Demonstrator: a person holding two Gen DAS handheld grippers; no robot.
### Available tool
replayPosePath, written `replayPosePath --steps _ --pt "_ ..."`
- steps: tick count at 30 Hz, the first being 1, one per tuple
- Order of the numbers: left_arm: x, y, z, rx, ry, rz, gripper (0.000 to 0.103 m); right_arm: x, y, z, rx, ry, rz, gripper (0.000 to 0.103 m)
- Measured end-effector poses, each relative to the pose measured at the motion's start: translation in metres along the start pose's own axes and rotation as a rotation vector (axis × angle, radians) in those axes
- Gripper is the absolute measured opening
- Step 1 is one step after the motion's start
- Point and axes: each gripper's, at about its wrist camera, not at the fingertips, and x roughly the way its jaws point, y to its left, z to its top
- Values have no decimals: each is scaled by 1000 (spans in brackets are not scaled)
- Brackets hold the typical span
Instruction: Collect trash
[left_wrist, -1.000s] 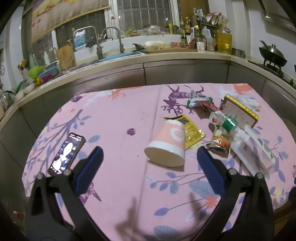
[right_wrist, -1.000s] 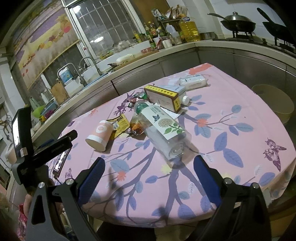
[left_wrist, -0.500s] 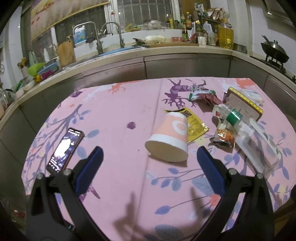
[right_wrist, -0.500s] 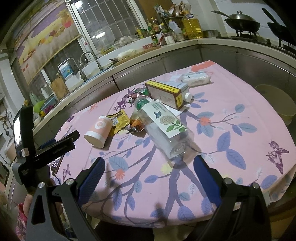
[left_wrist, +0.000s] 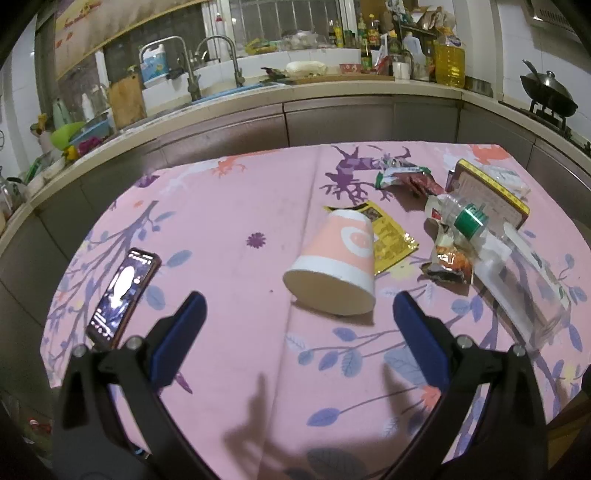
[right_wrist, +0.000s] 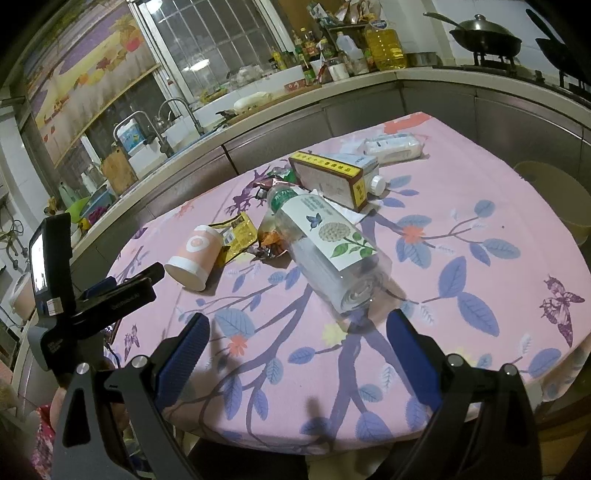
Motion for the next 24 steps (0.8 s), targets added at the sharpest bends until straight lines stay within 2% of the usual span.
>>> replayPosePath --steps 10,17,24 --pt "5 1 0 2 13 -1 97 4 -2 0 2 11 -4 93" --pt "11 9 0 -24 24 -6 97 8 -3 2 -8 27 -71 93" --pt "13 5 -2 1 41 13 97 8 -4 1 -17 36 -119 93"
